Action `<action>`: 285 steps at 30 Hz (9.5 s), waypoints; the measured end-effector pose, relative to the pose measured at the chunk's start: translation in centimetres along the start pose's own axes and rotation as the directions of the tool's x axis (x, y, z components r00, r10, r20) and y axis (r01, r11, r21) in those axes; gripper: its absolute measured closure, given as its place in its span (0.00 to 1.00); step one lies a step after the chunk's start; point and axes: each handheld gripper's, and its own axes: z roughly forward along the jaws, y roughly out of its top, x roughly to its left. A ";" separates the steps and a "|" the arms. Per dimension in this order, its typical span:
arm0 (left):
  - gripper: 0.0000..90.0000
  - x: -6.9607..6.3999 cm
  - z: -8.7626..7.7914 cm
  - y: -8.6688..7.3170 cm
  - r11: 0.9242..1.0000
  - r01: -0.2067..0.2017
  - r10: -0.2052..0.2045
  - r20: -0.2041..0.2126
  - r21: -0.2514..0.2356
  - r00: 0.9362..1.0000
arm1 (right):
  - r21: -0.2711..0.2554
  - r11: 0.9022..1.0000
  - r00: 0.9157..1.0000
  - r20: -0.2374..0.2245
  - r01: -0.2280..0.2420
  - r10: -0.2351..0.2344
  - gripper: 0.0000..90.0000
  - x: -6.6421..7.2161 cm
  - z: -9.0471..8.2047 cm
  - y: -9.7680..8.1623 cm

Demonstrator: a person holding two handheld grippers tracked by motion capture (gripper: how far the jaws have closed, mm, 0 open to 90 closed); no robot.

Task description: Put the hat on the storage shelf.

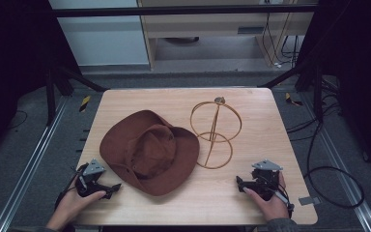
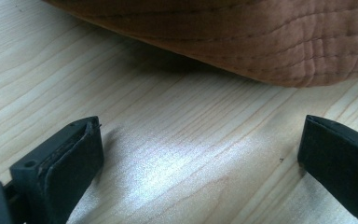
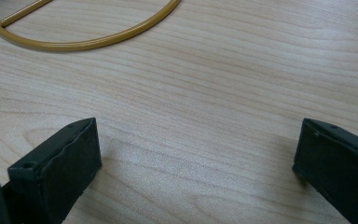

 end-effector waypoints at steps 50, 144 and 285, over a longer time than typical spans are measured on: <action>0.06 -1.5 -4.9 1.2 0.972 -0.008 0.014 0.024 -0.236 1.000 | 0.000 1.000 1.000 0.001 0.000 0.000 0.01 0.0 0.0 0.0; 0.98 -2.5 1.0 21.3 0.946 -0.263 0.244 0.119 0.189 0.963 | 0.000 1.000 1.000 0.000 0.000 0.000 0.01 0.0 0.0 0.0; 0.99 -16.4 -6.7 43.7 0.879 -0.468 0.474 0.075 -0.086 0.877 | 0.005 1.000 1.000 0.003 0.003 -0.003 0.00 -0.3 0.1 0.0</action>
